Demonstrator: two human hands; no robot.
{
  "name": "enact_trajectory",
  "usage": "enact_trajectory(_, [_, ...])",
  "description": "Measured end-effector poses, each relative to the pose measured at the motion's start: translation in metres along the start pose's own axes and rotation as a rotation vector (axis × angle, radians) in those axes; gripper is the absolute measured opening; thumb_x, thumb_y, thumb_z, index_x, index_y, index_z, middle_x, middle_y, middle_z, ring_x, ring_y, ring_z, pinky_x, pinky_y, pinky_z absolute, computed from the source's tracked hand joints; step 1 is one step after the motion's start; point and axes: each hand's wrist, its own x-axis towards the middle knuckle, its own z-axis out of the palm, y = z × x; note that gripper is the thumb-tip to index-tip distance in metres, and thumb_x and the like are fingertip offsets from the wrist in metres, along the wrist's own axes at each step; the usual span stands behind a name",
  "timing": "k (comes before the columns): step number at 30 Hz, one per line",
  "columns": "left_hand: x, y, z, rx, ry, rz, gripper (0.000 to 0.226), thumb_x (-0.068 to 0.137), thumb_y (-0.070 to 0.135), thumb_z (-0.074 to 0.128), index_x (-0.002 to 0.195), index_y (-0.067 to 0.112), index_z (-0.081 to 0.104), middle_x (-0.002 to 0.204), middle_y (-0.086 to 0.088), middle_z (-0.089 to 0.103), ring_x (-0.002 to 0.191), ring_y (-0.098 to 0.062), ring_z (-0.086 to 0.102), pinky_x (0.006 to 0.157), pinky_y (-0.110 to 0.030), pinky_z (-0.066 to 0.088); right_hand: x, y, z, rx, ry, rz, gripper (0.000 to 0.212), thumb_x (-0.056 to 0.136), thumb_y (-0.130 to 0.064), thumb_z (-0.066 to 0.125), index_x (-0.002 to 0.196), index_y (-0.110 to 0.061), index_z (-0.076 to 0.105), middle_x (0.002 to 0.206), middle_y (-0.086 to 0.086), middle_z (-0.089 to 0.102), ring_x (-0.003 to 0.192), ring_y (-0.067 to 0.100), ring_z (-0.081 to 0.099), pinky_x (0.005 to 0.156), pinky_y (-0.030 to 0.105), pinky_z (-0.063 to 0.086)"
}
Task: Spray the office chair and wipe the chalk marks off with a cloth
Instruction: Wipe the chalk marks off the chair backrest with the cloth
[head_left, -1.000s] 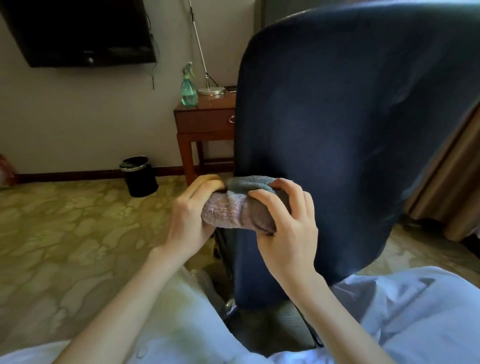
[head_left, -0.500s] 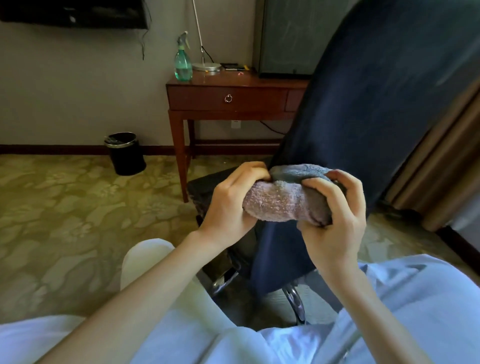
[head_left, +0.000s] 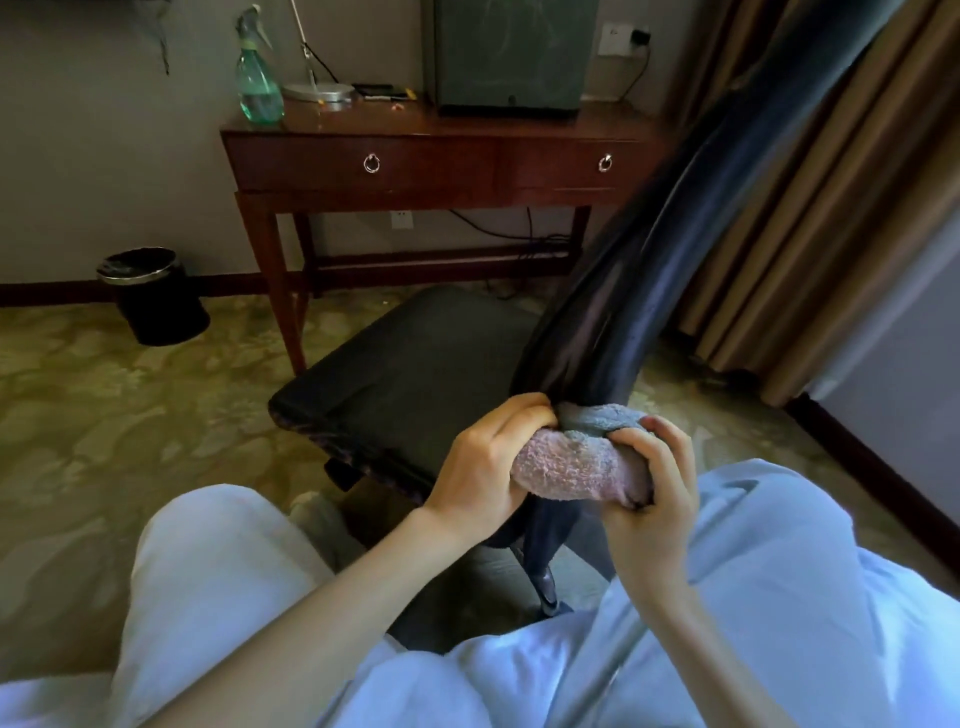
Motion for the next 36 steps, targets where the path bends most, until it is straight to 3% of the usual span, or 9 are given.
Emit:
enact_trajectory(5, [-0.008, -0.009, 0.041, 0.104, -0.066, -0.007, 0.038, 0.078, 0.005, 0.055, 0.114, 0.002, 0.064, 0.117, -0.015, 0.063, 0.111, -0.021, 0.056, 0.097, -0.029, 0.046, -0.011, 0.030, -0.008, -0.039, -0.055, 0.198, 0.048, 0.044, 0.007, 0.047, 0.088, -0.002, 0.063, 0.107, 0.004, 0.053, 0.111, -0.006, 0.045, 0.092, 0.010, 0.035])
enact_trajectory(11, [0.024, 0.002, 0.059, 0.122, -0.028, 0.128, 0.035, 0.072, -0.010, 0.068, 0.106, 0.001, 0.068, 0.106, -0.011, 0.066, 0.100, -0.025, 0.060, 0.086, -0.033, 0.051, 0.004, 0.036, -0.021, -0.017, 0.006, 0.339, 0.057, 0.043, 0.004, 0.048, 0.093, -0.021, 0.060, 0.111, 0.005, 0.055, 0.112, 0.001, 0.048, 0.092, 0.011, 0.035])
enact_trajectory(14, [0.060, 0.019, 0.051, 0.132, 0.065, 0.201, 0.028, 0.076, -0.006, 0.068, 0.104, 0.001, 0.069, 0.106, -0.012, 0.067, 0.101, -0.025, 0.059, 0.090, -0.031, 0.050, 0.034, 0.027, -0.033, -0.026, 0.098, 0.252, 0.061, 0.045, 0.009, 0.053, 0.098, -0.020, 0.060, 0.112, 0.006, 0.054, 0.110, 0.010, 0.050, 0.093, 0.011, 0.035])
enact_trajectory(19, [0.138, 0.055, 0.027, 0.120, 0.201, 0.293, 0.027, 0.078, -0.006, 0.064, 0.105, -0.003, 0.069, 0.107, -0.015, 0.067, 0.101, -0.029, 0.059, 0.091, -0.035, 0.049, 0.113, -0.007, -0.064, -0.103, 0.258, 0.010, 0.054, 0.053, 0.017, 0.054, 0.102, -0.002, 0.066, 0.109, 0.019, 0.055, 0.107, 0.020, 0.052, 0.096, 0.023, 0.040])
enact_trajectory(22, [0.191, 0.078, 0.012, 0.122, 0.280, 0.352, 0.030, 0.076, -0.008, 0.068, 0.106, -0.002, 0.068, 0.107, -0.015, 0.066, 0.102, -0.030, 0.059, 0.091, -0.033, 0.047, 0.160, -0.027, -0.087, -0.160, 0.328, -0.123, 0.049, 0.058, 0.015, 0.055, 0.104, 0.001, 0.065, 0.107, 0.019, 0.057, 0.106, 0.023, 0.054, 0.094, 0.021, 0.040])
enact_trajectory(24, [0.217, 0.088, 0.006, 0.114, 0.292, 0.388, 0.032, 0.073, -0.009, 0.069, 0.104, -0.001, 0.068, 0.106, -0.013, 0.066, 0.101, -0.029, 0.059, 0.088, -0.031, 0.045, 0.184, -0.032, -0.100, -0.198, 0.341, -0.168, 0.046, 0.062, 0.013, 0.057, 0.105, 0.000, 0.065, 0.108, 0.017, 0.058, 0.104, 0.016, 0.054, 0.092, 0.017, 0.039])
enact_trajectory(27, [0.233, 0.089, 0.007, 0.097, 0.253, 0.405, 0.032, 0.073, -0.008, 0.070, 0.104, 0.001, 0.068, 0.106, -0.010, 0.067, 0.100, -0.028, 0.059, 0.086, -0.030, 0.045, 0.198, -0.029, -0.110, -0.228, 0.311, -0.183, 0.044, 0.064, 0.011, 0.059, 0.106, -0.002, 0.065, 0.109, 0.018, 0.059, 0.102, 0.002, 0.050, 0.090, 0.013, 0.038])
enact_trajectory(31, [0.220, 0.077, 0.024, 0.060, 0.207, 0.352, 0.032, 0.076, -0.004, 0.071, 0.108, 0.000, 0.067, 0.111, -0.012, 0.066, 0.104, -0.027, 0.057, 0.091, -0.032, 0.046, 0.185, -0.011, -0.107, -0.221, 0.245, -0.155, 0.041, 0.065, -0.001, 0.058, 0.105, -0.005, 0.066, 0.109, 0.013, 0.057, 0.102, 0.008, 0.052, 0.091, 0.013, 0.038])
enact_trajectory(36, [0.187, 0.058, 0.049, 0.050, 0.155, 0.283, 0.032, 0.077, 0.000, 0.072, 0.108, -0.001, 0.068, 0.110, -0.012, 0.067, 0.107, -0.026, 0.057, 0.093, -0.038, 0.047, 0.155, 0.019, -0.087, -0.135, 0.213, -0.056, 0.052, 0.057, 0.013, 0.059, 0.102, -0.012, 0.062, 0.111, 0.009, 0.056, 0.108, 0.013, 0.055, 0.094, 0.022, 0.043])
